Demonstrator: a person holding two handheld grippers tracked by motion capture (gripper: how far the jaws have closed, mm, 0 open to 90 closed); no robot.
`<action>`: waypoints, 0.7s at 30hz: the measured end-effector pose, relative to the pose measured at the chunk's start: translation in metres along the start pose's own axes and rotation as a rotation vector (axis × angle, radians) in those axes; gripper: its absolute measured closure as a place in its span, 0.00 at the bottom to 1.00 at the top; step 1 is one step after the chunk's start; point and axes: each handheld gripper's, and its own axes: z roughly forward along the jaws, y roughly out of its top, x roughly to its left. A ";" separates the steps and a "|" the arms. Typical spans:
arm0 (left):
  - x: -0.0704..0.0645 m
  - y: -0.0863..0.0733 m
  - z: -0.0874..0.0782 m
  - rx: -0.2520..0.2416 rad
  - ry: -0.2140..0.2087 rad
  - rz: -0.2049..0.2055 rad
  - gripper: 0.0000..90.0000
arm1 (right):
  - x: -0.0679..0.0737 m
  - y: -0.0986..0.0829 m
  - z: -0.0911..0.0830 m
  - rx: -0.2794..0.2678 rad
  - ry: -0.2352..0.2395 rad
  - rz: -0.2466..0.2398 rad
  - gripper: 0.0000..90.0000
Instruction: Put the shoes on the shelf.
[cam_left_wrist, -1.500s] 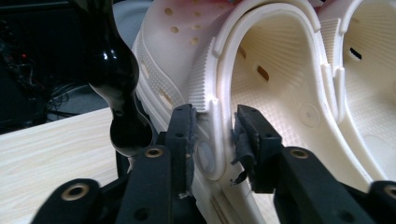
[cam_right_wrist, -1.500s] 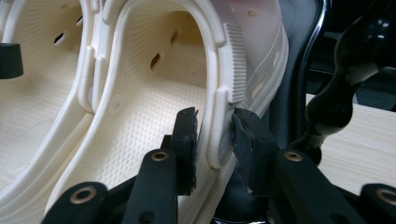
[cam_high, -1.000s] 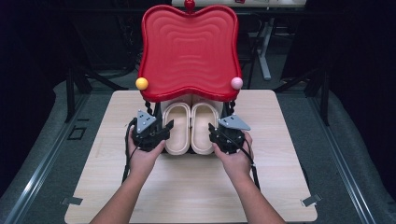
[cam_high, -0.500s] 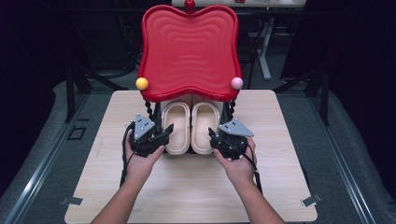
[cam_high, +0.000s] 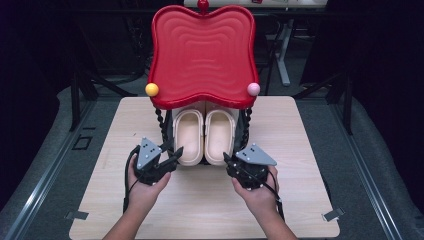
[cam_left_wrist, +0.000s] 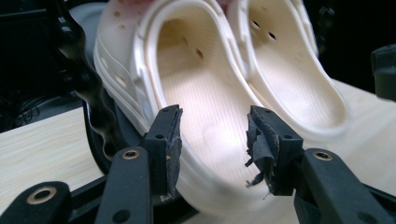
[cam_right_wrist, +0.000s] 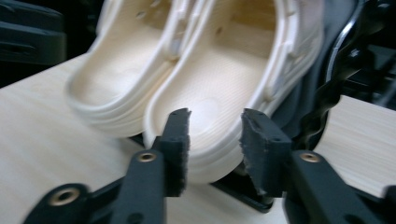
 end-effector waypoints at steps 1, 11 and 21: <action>-0.001 -0.003 -0.002 0.003 -0.006 -0.002 0.62 | 0.001 -0.003 -0.004 -0.004 0.023 -0.003 0.71; -0.017 -0.038 -0.011 0.052 -0.030 -0.074 0.78 | 0.011 -0.033 -0.002 0.049 0.070 0.021 0.92; -0.020 -0.053 0.004 0.119 -0.047 -0.085 0.99 | 0.016 -0.048 0.020 0.123 0.091 0.062 1.00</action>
